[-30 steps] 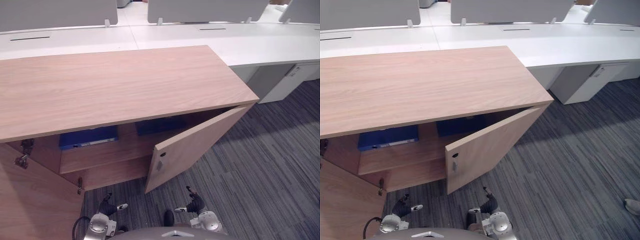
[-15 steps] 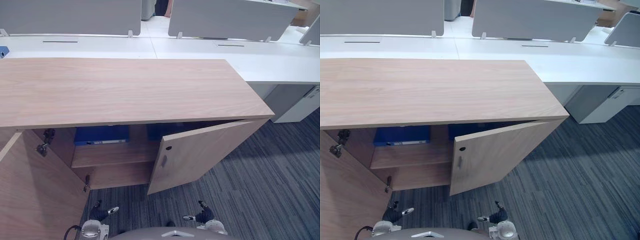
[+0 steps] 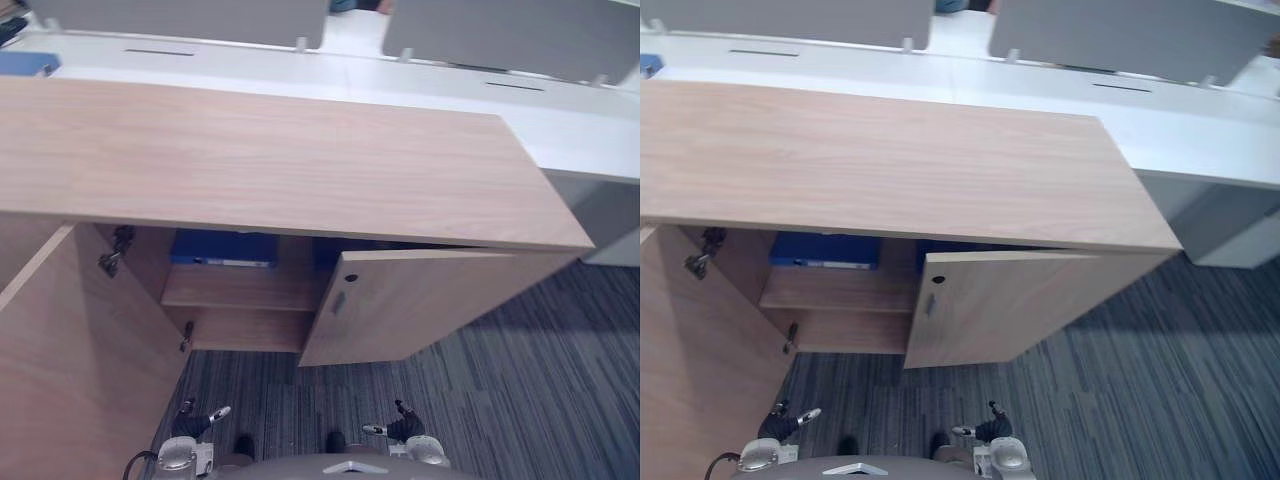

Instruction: Walk over to the cabinet, pick up the folder, carry it to the office cabinet, place the folder inside the office cabinet, then close the office cabinet door

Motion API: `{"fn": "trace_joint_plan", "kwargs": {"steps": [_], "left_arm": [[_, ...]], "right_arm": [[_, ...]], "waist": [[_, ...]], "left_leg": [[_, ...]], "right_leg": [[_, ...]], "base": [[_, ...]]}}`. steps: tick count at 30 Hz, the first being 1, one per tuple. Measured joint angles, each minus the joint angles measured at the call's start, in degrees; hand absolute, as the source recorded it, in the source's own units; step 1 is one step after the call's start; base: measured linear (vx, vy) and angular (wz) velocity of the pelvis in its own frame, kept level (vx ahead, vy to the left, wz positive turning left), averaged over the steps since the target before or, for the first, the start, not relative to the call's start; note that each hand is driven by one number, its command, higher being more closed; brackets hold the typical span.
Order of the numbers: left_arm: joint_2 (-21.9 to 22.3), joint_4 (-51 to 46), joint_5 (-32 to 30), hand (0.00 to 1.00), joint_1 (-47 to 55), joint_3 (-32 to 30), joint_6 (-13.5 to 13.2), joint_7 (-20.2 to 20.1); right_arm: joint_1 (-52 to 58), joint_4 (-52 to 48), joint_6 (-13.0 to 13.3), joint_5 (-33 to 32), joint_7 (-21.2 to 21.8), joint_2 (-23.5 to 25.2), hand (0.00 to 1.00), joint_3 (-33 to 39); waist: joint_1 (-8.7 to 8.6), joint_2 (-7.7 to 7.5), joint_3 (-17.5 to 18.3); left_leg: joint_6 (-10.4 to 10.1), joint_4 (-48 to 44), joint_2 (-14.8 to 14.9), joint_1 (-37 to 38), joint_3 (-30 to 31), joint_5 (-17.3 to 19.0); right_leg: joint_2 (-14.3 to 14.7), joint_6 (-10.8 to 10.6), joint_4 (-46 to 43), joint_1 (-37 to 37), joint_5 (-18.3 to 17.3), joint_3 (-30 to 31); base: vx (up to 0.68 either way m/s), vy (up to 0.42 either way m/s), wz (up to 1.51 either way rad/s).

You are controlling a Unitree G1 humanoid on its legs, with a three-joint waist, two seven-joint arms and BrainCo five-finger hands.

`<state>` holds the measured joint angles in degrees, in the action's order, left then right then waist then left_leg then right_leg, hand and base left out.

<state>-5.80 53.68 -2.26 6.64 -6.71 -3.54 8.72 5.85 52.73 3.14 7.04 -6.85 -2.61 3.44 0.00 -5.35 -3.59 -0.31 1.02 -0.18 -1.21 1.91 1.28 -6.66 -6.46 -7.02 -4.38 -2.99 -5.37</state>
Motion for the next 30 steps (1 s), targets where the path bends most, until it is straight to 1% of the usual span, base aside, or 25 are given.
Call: {"fn": "trace_joint_plan", "kwargs": {"steps": [1,2,5,7,8,9,10,11,12,13,14,15,16,17,18,19,20,21,23,24,27,30], "left_arm": [[0.13,-0.65,0.09,0.00,0.02,-0.05,-0.01,0.27],[0.16,-0.70,0.25,0.00,0.03,0.01,-0.01,0.42],[0.76,-0.74,0.93,0.00,-0.67,-0.04,0.02,0.90],[2.41,-1.36,0.96,0.00,-1.33,-0.39,0.02,1.07],[2.73,-1.54,0.96,0.00,-1.34,-0.35,-0.01,1.08],[3.08,-1.87,0.96,0.00,-1.32,-0.31,-0.01,1.07],[3.12,-2.09,0.96,0.00,-1.38,-0.41,0.00,1.06],[3.17,-2.68,0.96,0.00,-1.26,-0.76,0.04,1.06],[3.19,-3.02,0.99,0.00,-1.63,-1.62,0.05,0.95],[3.30,-3.06,1.00,0.00,-1.57,-1.93,0.05,0.95],[3.77,-3.10,0.99,0.00,-1.14,-2.24,0.05,0.99],[3.72,-3.08,0.99,0.00,-0.70,-2.16,0.05,0.98],[3.47,-3.10,0.99,0.00,-0.49,-2.11,0.04,0.98],[3.05,-3.06,0.97,0.00,-0.26,-2.08,0.04,1.01],[2.83,-2.89,0.95,0.00,-0.36,-1.53,0.04,0.99],[2.71,-2.69,0.95,0.00,-0.26,-1.32,0.04,1.00],[2.51,-2.12,0.95,0.00,-0.14,-1.10,0.11,1.01],[2.21,-0.59,0.95,0.00,0.26,-1.16,0.23,1.05],[2.27,-0.36,0.97,0.00,0.96,-1.26,0.42,1.12],[2.21,-0.33,0.95,0.00,0.88,-1.44,0.43,1.15],[2.34,0.18,0.95,0.00,0.97,-2.04,0.49,1.22],[2.27,1.20,0.95,0.00,0.81,-2.70,0.49,1.36]], "right_arm": [[-0.07,0.00,-0.04,0.00,0.00,0.04,0.00,-0.01],[-0.10,0.00,-0.07,0.00,0.00,0.05,0.00,-0.02],[-1.24,-0.07,-0.43,-0.20,-0.17,-0.08,0.00,0.13],[-1.75,-0.15,-0.60,-0.69,-1.33,-0.05,0.00,0.29],[-1.85,-0.30,-0.61,-0.88,-1.45,0.04,0.00,0.38],[-1.93,-0.53,-0.76,-1.10,-1.49,0.44,0.00,1.24],[-1.91,-0.83,-0.81,-1.15,-1.66,0.86,0.00,1.84],[-1.78,-2.04,-0.81,-1.22,-2.08,1.79,0.00,2.60],[-1.71,-2.57,-0.62,-1.73,-2.04,2.24,0.00,3.68],[-1.39,-2.56,-0.73,-2.13,-2.06,2.11,0.00,4.13],[-0.28,-2.95,-0.71,-2.89,-2.03,1.64,0.00,4.79],[-0.51,-2.41,-0.88,-3.09,-2.13,2.22,0.00,5.81],[-0.28,-2.22,-0.89,-3.10,-2.01,2.44,0.00,5.83],[0.18,-2.18,-0.85,-3.11,-2.02,2.62,0.00,5.93],[0.17,-1.76,-0.87,-3.17,-2.07,2.61,0.00,6.42],[0.05,-1.49,-0.88,-3.21,-2.09,2.58,0.00,6.58],[-0.21,-0.92,-0.88,-3.19,-2.07,2.51,0.00,6.71],[-0.60,0.08,-0.93,-3.18,-2.07,2.52,0.00,6.84],[-0.90,0.17,-0.93,-3.17,-2.07,2.49,0.00,6.85],[-1.31,0.53,-0.93,-3.13,-2.07,2.40,0.00,6.86],[-2.92,2.45,-1.00,-2.80,-2.06,1.81,0.00,6.87],[-3.34,3.40,-1.08,-2.55,-2.06,1.74,0.00,6.86]], "waist": [[0.54,0.15,-0.14],[0.59,0.42,-0.29],[0.47,1.49,-1.67],[0.41,2.52,-2.69],[0.37,2.72,-2.82],[0.37,2.86,-2.82],[0.50,2.70,-2.83],[0.19,1.99,-2.97],[-0.29,1.15,-3.53],[-0.63,1.37,-3.51],[-1.05,3.07,-2.78],[-1.62,2.64,-2.22],[-1.65,2.89,-1.98],[-1.54,1.95,-0.82],[-1.89,2.16,-0.96],[-1.91,2.53,-1.19],[-1.77,1.76,-0.81],[-1.49,2.73,-1.33],[-1.42,2.44,-1.33],[-1.17,2.79,-1.55],[-1.25,3.63,-1.57],[-1.42,3.73,-1.34]], "left_leg": [[-0.17,-0.05,0.42,-0.62,1.01,-0.40],[0.06,-0.04,0.62,-0.94,1.41,-0.82],[-1.05,-0.08,0.97,-2.47,4.71,-2.44],[-1.34,-1.70,0.93,-3.92,3.86,-3.01],[-1.09,-2.18,0.89,-4.38,2.85,-3.19],[-0.92,-1.32,1.27,-4.36,1.74,-3.39],[-1.20,-0.74,1.66,-4.26,0.73,-2.11],[-0.79,-2.06,2.30,-4.52,-3.67,0.56],[0.43,-10.87,2.44,-7.02,-7.31,2.84],[0.34,-15.11,2.78,-7.69,-8.57,3.27],[-0.13,-15.46,3.54,-7.43,-9.96,4.67],[0.01,-10.21,2.92,-5.12,-9.59,3.18],[-0.06,-6.50,2.37,-3.74,-9.27,1.34],[0.17,0.57,1.44,-0.97,-8.38,-2.46],[0.18,3.96,0.98,-0.07,-6.98,-4.30],[0.18,3.95,0.85,-0.16,-6.49,-4.43],[0.20,3.90,0.76,0.17,-6.10,-4.47],[0.19,3.69,0.25,0.94,-5.35,-4.45],[0.18,3.97,-0.05,1.99,-4.99,-4.45],[0.17,3.99,-0.07,2.38,-4.98,-4.45],[0.16,4.02,0.01,3.15,-4.93,-4.46],[0.12,4.04,0.35,3.43,-4.67,-4.47]], "right_leg": [[0.53,0.41,1.00,0.35,0.23,-0.76],[0.69,0.64,1.40,0.46,0.36,-1.34],[1.18,1.87,1.58,0.65,0.28,-4.22],[0.88,2.81,-0.45,0.63,-0.98,-6.12],[0.75,2.79,-1.19,0.61,-1.54,-6.50],[0.57,3.37,-2.43,0.18,-2.36,-7.74],[0.09,3.48,-2.47,0.09,-2.42,-8.50],[-0.86,3.90,-2.47,-0.37,-2.91,-9.51],[-2.47,3.92,-3.53,-0.61,-3.52,-10.66],[-2.62,3.61,-4.11,-0.36,-3.87,-11.25],[-1.45,2.95,-5.17,0.06,-5.01,-12.04],[-1.66,2.30,-4.55,0.42,-5.53,-12.34],[-1.64,2.48,-3.46,0.52,-5.34,-12.13],[-1.46,2.27,-1.51,1.54,-4.50,-12.20],[-1.05,2.28,-0.17,2.44,-4.35,-12.65],[-0.98,2.41,0.16,2.62,-4.14,-12.55],[-0.99,2.46,0.53,3.41,-3.59,-12.59],[-0.97,1.99,1.39,4.99,-3.07,-12.73],[-0.94,1.75,2.22,6.75,-2.77,-12.84],[-0.90,1.81,2.40,7.29,-2.72,-12.84],[-0.69,1.83,2.70,8.27,-2.60,-12.89],[-0.32,1.96,2.81,8.69,-2.54,-13.18]], "base": [[0.02,-0.059,0.37],[0.01,-0.066,0.39],[-0.01,-0.051,0.54],[-0.07,-0.024,0.59],[-0.10,-0.013,0.60],[-0.06,-0.007,0.43],[-0.08,0.007,0.41],[-0.06,0.013,0.39],[-0.06,0.008,0.42],[-0.01,-0.003,0.50],[0.00,0.010,0.54],[-0.01,0.016,0.50],[0.01,0.017,0.47],[0.05,0.016,0.52],[0.05,0.022,0.58],[0.05,0.035,0.47],[0.07,0.032,0.27],[0.11,0.035,0.20],[0.06,0.014,0.19],[0.00,-0.002,0.13],[0.00,0.000,0.00],[-0.05,-0.024,0.04]]}}
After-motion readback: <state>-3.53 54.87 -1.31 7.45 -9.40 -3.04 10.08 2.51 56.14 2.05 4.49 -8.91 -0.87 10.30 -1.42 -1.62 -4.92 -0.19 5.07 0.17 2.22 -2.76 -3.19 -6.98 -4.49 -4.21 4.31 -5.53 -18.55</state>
